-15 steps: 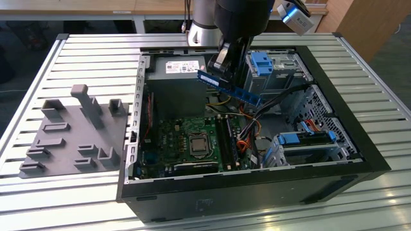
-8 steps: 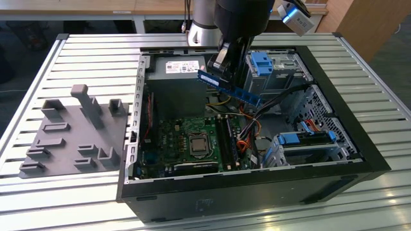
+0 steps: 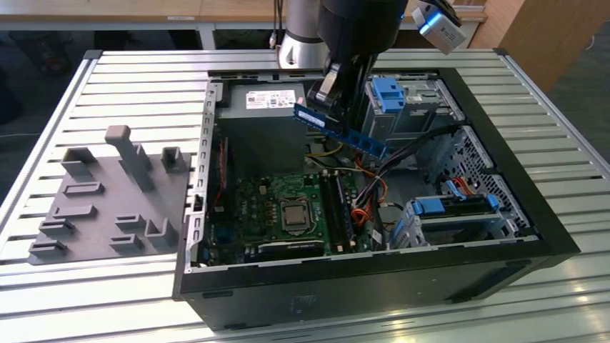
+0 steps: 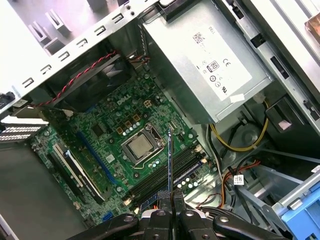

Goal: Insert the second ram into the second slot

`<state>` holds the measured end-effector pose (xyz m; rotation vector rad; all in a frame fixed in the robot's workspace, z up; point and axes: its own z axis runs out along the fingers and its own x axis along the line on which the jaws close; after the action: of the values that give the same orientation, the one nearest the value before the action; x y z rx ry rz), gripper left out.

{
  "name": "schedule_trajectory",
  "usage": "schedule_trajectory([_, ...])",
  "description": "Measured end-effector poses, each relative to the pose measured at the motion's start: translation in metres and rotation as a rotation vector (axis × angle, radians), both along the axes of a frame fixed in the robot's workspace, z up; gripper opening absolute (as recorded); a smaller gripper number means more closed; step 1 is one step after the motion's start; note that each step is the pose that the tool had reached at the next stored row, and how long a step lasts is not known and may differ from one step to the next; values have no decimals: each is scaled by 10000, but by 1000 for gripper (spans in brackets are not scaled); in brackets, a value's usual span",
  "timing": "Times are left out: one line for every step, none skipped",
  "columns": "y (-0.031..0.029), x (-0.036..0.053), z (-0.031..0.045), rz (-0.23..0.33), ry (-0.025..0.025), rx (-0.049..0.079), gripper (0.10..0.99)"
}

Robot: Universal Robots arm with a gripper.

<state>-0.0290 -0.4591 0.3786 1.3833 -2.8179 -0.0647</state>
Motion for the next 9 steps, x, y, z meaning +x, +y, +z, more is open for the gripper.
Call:
schedule_trajectory([0,0,0,-13,0,0,133])
schedule_trajectory([0,0,0,-26,0,0,133])
schedule_trajectory([0,0,0,-38,0,0,133])
schedule_trajectory([0,0,0,-50,0,0,133])
schedule_trajectory([0,0,0,-64,0,0,133])
schedule_trajectory([0,0,0,-76,0,-1,133])
schedule_trajectory([0,0,0,-89,0,0,133])
schedule_trajectory([0,0,0,-103,0,0,133])
schedule_trajectory([0,0,0,-116,0,0,133])
